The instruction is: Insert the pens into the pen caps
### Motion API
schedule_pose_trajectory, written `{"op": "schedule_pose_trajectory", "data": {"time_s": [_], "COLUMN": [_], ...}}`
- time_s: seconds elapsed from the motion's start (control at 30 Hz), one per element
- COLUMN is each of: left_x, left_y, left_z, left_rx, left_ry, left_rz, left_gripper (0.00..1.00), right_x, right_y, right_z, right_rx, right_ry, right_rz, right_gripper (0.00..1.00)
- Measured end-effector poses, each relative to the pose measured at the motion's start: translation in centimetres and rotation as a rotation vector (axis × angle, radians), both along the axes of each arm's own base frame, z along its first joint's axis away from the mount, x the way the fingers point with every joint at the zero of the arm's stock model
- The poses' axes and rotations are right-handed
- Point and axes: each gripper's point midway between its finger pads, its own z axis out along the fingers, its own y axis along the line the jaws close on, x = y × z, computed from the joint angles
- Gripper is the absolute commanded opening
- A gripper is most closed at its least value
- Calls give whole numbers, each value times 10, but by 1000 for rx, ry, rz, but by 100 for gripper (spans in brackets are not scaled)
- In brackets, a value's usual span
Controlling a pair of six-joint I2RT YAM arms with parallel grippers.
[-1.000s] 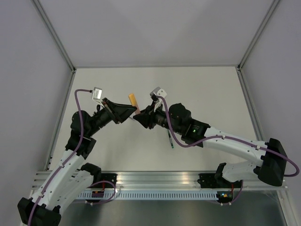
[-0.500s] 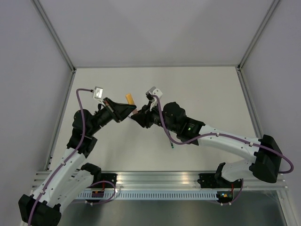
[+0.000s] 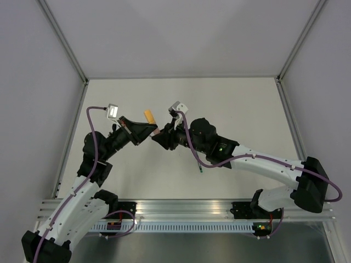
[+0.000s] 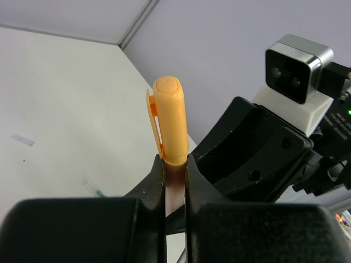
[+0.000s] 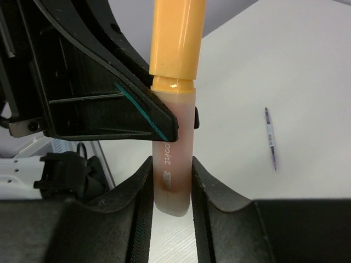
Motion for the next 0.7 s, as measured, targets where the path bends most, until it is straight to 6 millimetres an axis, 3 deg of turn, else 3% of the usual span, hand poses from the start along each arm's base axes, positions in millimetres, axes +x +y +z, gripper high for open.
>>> {"op": "schedule_pose_trajectory", "data": {"time_s": [0.33,0.47,0.53,0.6,0.7], "left_x": [-53,-69,-77,-83,-92], "left_y": [-11,-13,-14,-15,-14], "left_z": [26,32,34,37,41], "left_rx": [-31,-40,-41,-45,-49], "left_ry": [-178,-242,-270,-287,-313], "left_rz": [-219,-285,-319,-346,-376], "left_gripper": [2,2,2,2,50], "right_x": [-46,-62,-71,-79,-87], "right_y": [1,3,1,-1,-2], "right_z": [19,24,27,31,36], "right_rx": [72,109,136,159,190], "right_ry": [-33,-15,-7,-8,-6], "right_rz": [226,298,332,361,398], "right_gripper": [37,21,1,0,0]}}
